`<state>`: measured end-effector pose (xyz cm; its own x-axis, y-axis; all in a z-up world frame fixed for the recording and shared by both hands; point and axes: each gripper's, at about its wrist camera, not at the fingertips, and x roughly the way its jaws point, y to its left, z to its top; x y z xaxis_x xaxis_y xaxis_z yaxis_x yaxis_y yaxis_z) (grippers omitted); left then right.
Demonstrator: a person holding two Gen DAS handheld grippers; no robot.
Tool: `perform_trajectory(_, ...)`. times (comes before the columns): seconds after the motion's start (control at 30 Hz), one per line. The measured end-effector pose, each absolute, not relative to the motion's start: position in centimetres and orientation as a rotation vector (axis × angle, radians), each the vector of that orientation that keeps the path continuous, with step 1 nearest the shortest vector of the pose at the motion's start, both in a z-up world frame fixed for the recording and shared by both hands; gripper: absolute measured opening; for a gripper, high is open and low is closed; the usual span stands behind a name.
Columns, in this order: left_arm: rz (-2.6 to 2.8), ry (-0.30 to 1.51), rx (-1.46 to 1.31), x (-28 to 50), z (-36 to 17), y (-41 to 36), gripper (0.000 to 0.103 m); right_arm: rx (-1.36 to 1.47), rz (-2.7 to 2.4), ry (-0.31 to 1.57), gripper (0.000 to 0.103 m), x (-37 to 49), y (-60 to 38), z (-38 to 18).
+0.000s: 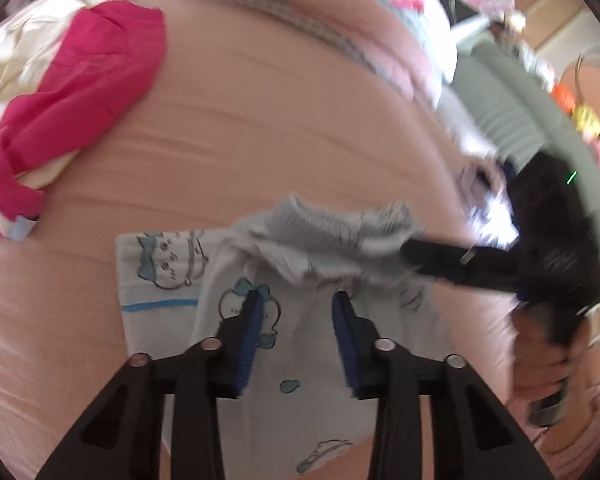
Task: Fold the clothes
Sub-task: 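Lay the cuffs onto the waistband with both tools and release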
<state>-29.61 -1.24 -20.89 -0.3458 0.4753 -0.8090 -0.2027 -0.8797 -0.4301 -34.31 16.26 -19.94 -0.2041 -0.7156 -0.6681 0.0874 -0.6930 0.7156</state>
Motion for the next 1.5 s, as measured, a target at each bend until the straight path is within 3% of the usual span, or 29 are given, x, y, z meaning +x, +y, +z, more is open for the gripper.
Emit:
perform_trajectory(0.13, 2.296, -0.305, -1.466, -30.7, -20.9, -0.5, 0.028, 1.489, -1.872, -0.837, 0.037, -34.4, 16.7, -19.5)
perform_trajectory(0.23, 2.340, -0.391, -1.416, -32.1, -20.4, -1.2, 0.028, 1.488, -1.939, -0.723, 0.037, -34.1, 16.4, -18.3)
perform_trajectory(0.37, 2.473, -0.331, -1.413, -33.0, -20.3, -1.4, 0.029, 1.508, -2.033, -0.558, 0.037, -33.4, 16.0, -17.7)
perform_trajectory(0.53, 2.505, -0.233, -1.413, -31.4, -20.4, -1.7, 0.029, 1.515, -2.309, -0.022, 0.037, -31.6, 13.7, -17.8)
perform_trajectory(0.6, 2.485, -0.182, -1.370, -30.3, -20.4, -1.3, 0.029, 1.518, -2.354, 0.090, 0.037, -31.2, 13.0, -18.6)
perform_trajectory(0.9, 2.469, -0.178, -1.412, -33.7, -21.8, -1.1, 0.029, 1.544, -2.325, 0.104, 0.037, -34.1, 10.8, -20.6)
perform_trajectory(1.1, 2.520, -0.170, -1.403, -32.1, -20.1, -2.7, 0.029, 1.436, -2.421, -0.102, 0.037, -33.9, 13.0, -18.4)
perform_trajectory(1.2, 2.508, -0.078, -1.440, -30.3, -20.1, -1.9, 0.029, 1.414, -2.405, -0.141, 0.037, -31.4, 14.0, -17.7)
perform_trajectory(1.5, 2.451, 0.142, -1.443, -26.5, -19.7, 2.6, 0.029, 1.461, -2.383, 0.036, 0.037, -24.2, 13.1, -18.5)
